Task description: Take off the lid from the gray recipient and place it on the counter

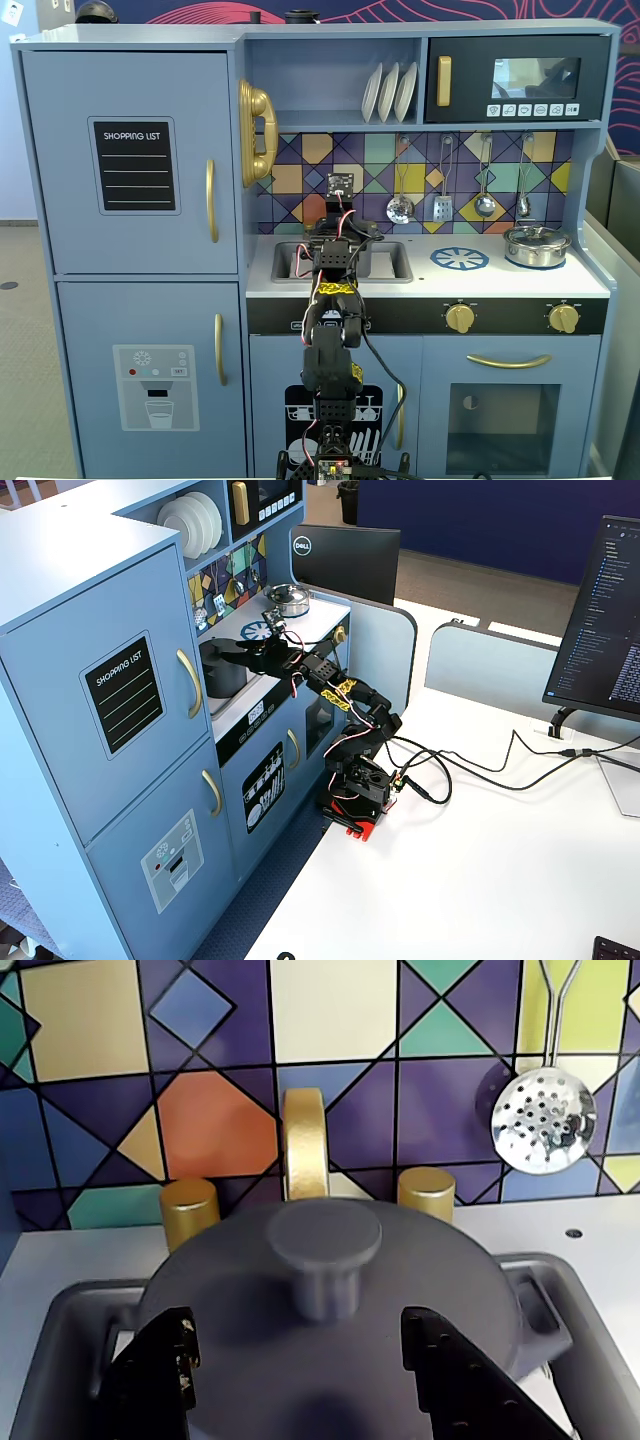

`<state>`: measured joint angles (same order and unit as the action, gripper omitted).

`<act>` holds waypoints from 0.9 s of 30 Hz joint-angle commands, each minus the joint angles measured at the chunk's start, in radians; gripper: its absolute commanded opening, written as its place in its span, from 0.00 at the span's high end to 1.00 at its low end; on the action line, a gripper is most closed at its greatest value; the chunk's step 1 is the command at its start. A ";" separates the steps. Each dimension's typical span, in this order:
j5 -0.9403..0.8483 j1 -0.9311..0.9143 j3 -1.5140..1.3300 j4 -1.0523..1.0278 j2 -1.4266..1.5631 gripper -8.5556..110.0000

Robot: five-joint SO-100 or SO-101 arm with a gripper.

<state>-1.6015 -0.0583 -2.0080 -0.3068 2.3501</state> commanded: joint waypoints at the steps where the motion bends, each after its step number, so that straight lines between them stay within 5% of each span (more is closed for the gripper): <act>1: -0.009 0.005 0.078 0.067 -0.044 0.79; 17: 0.002 -0.006 0.158 0.195 -0.256 0.81; 27: 0.032 -0.006 0.184 0.212 -0.252 0.93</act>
<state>-1.5815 -0.0583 -1.9037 -0.1258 2.0816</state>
